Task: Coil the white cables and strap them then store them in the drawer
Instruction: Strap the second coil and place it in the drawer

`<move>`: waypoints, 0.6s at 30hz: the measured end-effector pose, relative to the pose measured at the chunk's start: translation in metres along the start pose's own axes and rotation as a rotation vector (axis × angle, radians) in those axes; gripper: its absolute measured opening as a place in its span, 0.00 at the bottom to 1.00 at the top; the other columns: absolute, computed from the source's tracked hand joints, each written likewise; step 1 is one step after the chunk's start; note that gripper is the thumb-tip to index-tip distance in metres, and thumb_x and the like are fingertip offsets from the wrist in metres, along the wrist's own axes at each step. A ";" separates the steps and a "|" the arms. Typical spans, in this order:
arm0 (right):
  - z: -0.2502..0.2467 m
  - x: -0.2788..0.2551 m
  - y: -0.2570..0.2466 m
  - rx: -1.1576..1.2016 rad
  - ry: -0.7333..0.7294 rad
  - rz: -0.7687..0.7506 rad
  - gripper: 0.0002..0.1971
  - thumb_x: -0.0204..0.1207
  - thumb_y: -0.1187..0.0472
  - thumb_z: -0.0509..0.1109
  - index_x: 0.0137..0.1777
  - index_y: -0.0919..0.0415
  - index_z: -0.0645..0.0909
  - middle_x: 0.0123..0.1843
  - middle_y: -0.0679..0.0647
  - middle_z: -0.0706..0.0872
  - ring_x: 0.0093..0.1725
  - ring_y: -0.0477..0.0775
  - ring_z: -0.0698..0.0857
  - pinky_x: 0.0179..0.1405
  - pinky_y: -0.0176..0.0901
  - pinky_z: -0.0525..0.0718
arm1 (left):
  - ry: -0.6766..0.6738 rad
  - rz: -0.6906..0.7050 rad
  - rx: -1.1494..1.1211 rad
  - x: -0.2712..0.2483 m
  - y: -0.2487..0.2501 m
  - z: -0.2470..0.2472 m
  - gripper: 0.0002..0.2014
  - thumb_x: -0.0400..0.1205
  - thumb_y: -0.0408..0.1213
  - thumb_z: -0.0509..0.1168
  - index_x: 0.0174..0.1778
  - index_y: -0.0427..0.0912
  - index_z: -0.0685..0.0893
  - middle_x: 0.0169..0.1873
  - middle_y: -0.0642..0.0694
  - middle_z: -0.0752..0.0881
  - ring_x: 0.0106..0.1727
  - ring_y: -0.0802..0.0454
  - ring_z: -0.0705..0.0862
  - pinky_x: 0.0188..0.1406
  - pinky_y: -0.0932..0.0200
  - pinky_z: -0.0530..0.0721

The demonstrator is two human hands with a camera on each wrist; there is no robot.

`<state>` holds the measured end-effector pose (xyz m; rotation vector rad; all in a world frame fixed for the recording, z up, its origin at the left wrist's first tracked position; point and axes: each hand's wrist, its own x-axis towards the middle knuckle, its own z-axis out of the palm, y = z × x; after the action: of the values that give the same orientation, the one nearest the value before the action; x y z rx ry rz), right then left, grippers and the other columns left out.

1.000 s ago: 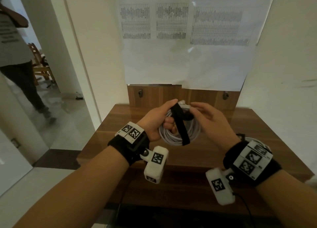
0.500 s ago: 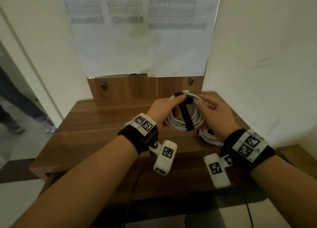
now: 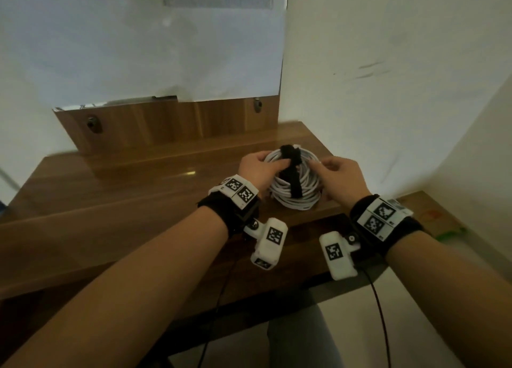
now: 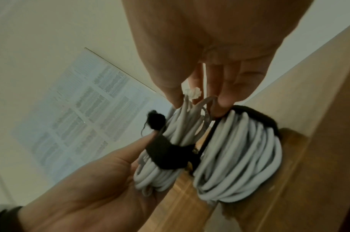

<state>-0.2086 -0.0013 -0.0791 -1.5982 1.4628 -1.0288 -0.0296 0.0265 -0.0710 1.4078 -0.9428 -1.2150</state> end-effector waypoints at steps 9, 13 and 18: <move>0.005 0.004 0.011 -0.038 0.077 -0.006 0.16 0.77 0.41 0.73 0.45 0.55 0.84 0.41 0.50 0.90 0.41 0.49 0.89 0.38 0.43 0.86 | 0.047 -0.017 0.015 0.009 -0.021 0.010 0.17 0.77 0.42 0.76 0.61 0.45 0.88 0.47 0.48 0.92 0.49 0.52 0.91 0.51 0.55 0.88; 0.005 0.002 0.012 0.039 0.016 0.039 0.19 0.76 0.38 0.73 0.49 0.54 0.84 0.45 0.54 0.92 0.46 0.56 0.92 0.50 0.57 0.91 | 0.062 -0.017 -0.034 0.006 -0.030 0.018 0.16 0.78 0.45 0.75 0.60 0.46 0.87 0.53 0.44 0.92 0.54 0.47 0.90 0.61 0.44 0.87; 0.003 -0.006 0.005 0.227 -0.070 0.143 0.06 0.80 0.55 0.73 0.52 0.56 0.86 0.45 0.52 0.89 0.46 0.51 0.89 0.48 0.53 0.91 | 0.061 0.000 -0.016 0.000 -0.035 0.015 0.15 0.81 0.46 0.72 0.61 0.45 0.85 0.54 0.44 0.90 0.55 0.47 0.89 0.59 0.47 0.87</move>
<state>-0.2087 0.0039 -0.0854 -1.3366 1.3411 -1.0067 -0.0459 0.0301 -0.1052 1.4244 -0.8890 -1.1704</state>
